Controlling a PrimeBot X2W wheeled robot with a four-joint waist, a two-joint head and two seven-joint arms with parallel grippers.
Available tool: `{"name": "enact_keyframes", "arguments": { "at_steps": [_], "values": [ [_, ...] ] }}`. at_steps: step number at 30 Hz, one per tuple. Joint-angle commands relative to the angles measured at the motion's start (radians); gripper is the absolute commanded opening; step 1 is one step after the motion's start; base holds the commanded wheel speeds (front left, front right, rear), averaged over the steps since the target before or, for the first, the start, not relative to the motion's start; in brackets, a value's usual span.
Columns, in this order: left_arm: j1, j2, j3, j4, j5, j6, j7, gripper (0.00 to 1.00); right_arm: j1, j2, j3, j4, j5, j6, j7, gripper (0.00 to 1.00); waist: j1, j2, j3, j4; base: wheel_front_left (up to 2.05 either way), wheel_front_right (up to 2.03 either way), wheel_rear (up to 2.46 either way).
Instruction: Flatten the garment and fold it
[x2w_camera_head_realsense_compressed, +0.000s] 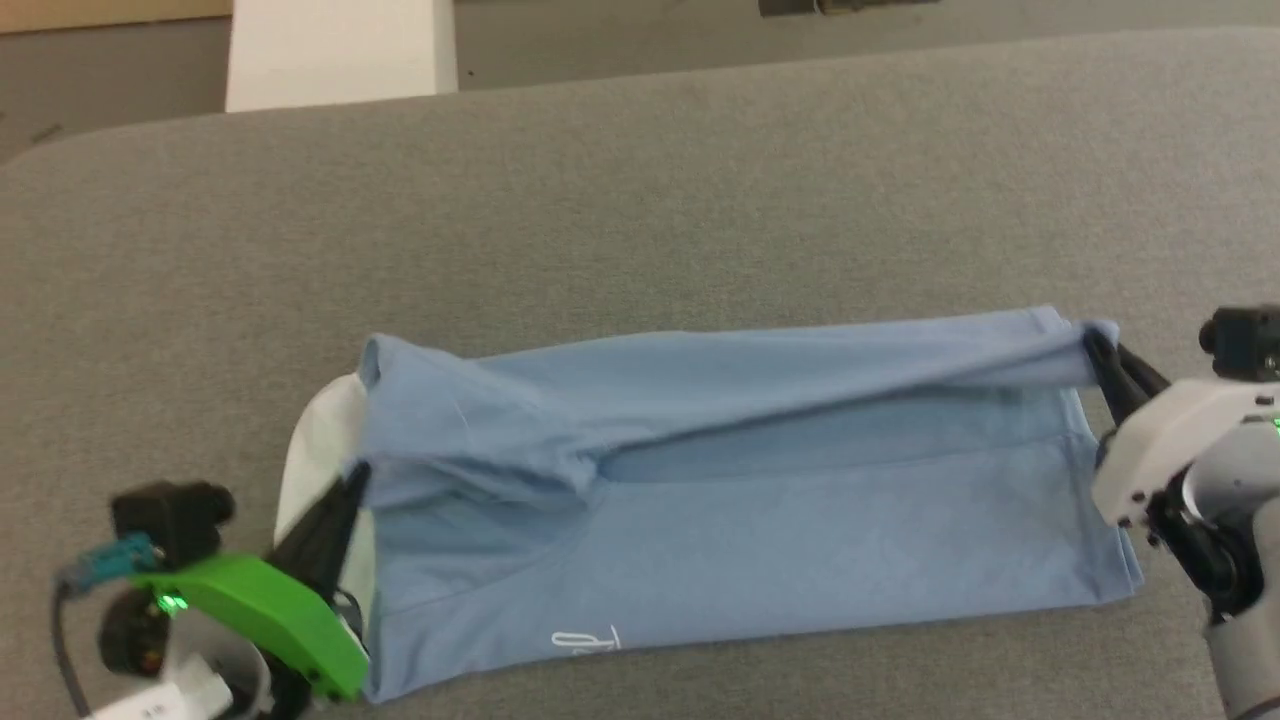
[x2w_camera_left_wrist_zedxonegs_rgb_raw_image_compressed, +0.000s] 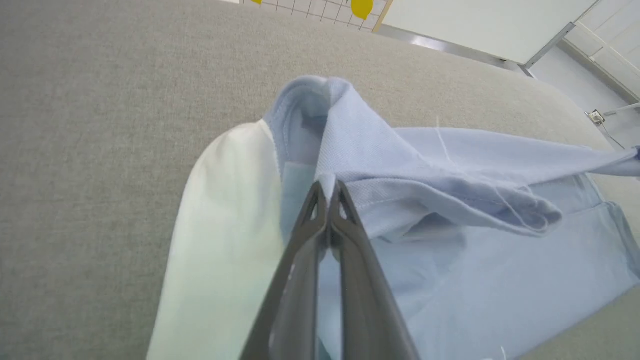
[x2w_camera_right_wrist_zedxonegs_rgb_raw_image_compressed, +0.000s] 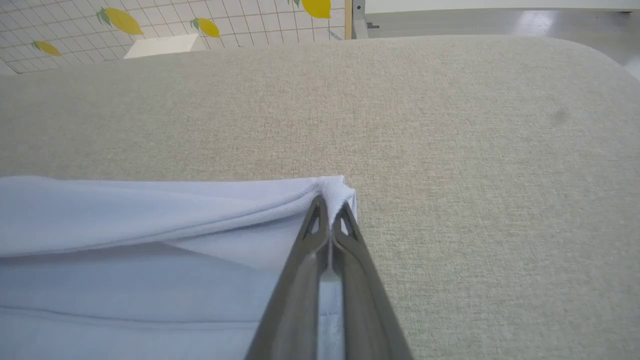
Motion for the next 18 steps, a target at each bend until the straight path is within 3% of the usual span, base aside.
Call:
{"name": "enact_keyframes", "arguments": {
  "at_steps": [1,5,13,14,15,16,18],
  "values": [
    [0.027,-0.009,-0.014,-0.002,-0.008,-0.006,0.006,0.0,0.021,-0.012,0.002,-0.002,-0.012,-0.002,0.016,0.0,0.0001,0.0,-0.027,0.032,0.0,0.0,0.0],
    [0.053,-0.018,-0.07,0.03,0.0,-0.031,0.023,0.0,0.055,-0.042,0.034,0.011,-0.035,-0.002,0.065,0.0,0.0001,0.0,-0.02,0.045,0.0,0.0,0.0],
    [0.019,-0.053,-0.127,0.157,0.018,-0.061,0.015,0.0,0.061,-0.041,0.083,0.096,-0.053,-0.002,0.114,0.0,0.0001,0.0,0.01,0.055,0.0,0.0,0.0],
    [0.015,-0.054,-0.131,0.172,0.024,-0.06,0.015,0.15,0.06,-0.036,0.084,0.107,-0.05,-0.002,0.118,0.12,0.0001,0.0,0.01,0.056,0.0,0.0,0.0],
    [0.012,-0.055,-0.133,0.181,0.027,-0.06,0.013,0.49,0.06,-0.033,0.085,0.113,-0.046,-0.002,0.12,0.84,0.0001,0.0,0.01,0.057,0.0,0.0,0.0],
    [0.009,-0.058,-0.135,0.189,0.029,-0.061,0.008,1.0,0.059,-0.03,0.082,0.118,-0.04,-0.002,0.118,1.0,0.0001,0.0,0.006,0.059,0.0,0.0,0.0],
    [0.009,-0.069,-0.131,0.192,0.023,-0.063,-0.011,1.0,0.064,-0.027,0.07,0.121,-0.032,-0.002,0.112,1.0,0.0001,0.0,-0.005,0.064,0.0,0.0,0.0]
  ]
}}
